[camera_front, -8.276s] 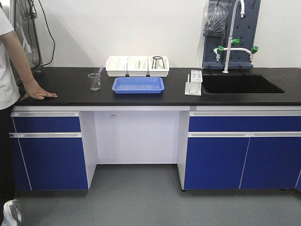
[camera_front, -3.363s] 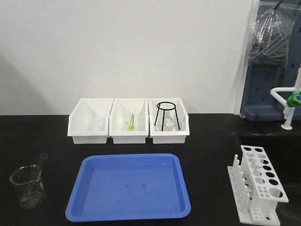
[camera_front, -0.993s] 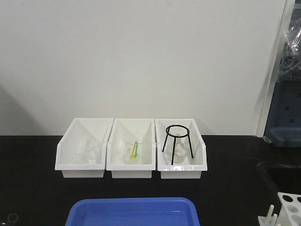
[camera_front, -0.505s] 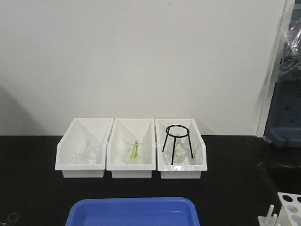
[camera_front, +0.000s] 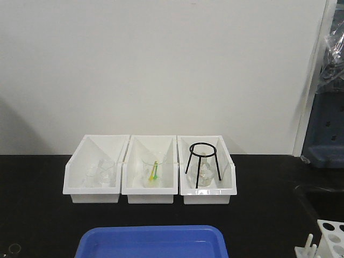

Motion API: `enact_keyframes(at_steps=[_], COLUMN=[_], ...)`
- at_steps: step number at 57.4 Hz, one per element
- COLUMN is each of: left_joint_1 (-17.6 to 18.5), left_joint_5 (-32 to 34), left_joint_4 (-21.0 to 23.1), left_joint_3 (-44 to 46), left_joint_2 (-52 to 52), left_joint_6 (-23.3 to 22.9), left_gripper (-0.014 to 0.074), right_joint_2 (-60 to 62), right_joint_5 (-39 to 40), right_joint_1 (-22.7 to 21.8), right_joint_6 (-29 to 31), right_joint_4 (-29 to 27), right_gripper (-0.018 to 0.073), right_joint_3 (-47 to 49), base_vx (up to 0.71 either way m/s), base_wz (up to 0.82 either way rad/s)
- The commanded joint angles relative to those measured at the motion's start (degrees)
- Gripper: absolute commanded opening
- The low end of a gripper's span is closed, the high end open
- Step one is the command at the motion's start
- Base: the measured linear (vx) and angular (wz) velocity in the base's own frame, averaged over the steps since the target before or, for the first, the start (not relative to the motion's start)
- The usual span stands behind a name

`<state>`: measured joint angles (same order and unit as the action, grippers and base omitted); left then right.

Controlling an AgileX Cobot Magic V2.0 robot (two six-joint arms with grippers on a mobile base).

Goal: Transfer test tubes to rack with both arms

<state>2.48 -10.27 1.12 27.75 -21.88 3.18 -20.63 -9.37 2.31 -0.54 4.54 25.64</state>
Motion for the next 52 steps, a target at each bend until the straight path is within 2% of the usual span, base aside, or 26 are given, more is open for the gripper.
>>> enact_keyframes(at_steps=[1,6,12,18,21,28,32,40,52], left_joint_1=[-0.1,0.0,0.2,1.1,1.7,3.1,3.1,3.1,3.1], left_joint_5=[4.1,1.3,-5.5,-9.9,-11.4,-12.3,-10.9,-6.6,-4.5], left_joint_4=[0.5,0.5,0.6,1.2,3.2,12.3,14.1,14.1,14.1], left_joint_3=[1.9,1.9,1.8,1.7,1.7,1.7,1.7,1.7,1.7], left_joint_2=[-0.8,-0.9,-2.5,-5.6,-7.6,-13.0,-16.1,-21.3,-29.7], left_joint_6=[-0.2,2.4,10.4,17.8,21.8,29.4,32.7,33.6,33.9], left_gripper=[0.0483,0.0483,0.0483,0.0483,0.0483,0.0483,0.0485,0.0496,0.0548], right_joint_2=[-2.1,-3.3,-4.9,-5.8,-6.2,-6.6,-6.8,-6.8,-6.8], right_joint_5=[4.3,4.2,4.2,4.2,4.2,3.8,3.7,3.6,3.4], right_joint_1=[0.0,0.0,0.0,0.0,0.0,0.0,0.0,0.0,0.0], right_joint_6=[0.0,0.0,0.0,0.0,0.0,0.0,0.0,0.0,0.0], right_joint_4=[0.2,0.3,0.3,0.3,0.3,0.3,0.3,0.3,0.3], right_gripper=[0.0308,0.0396,0.0479,0.0512,0.0514,0.0512,0.0512,0.0512,0.0512], right_joint_3=[2.0,2.0,2.0,2.0,2.0,2.0,2.0,2.0,2.0], base_vx=[0.00,0.00,0.00,0.00,0.00,0.00,0.00,0.00,0.00], base_wz=[0.00,0.00,0.00,0.00,0.00,0.00,0.00,0.00,0.00])
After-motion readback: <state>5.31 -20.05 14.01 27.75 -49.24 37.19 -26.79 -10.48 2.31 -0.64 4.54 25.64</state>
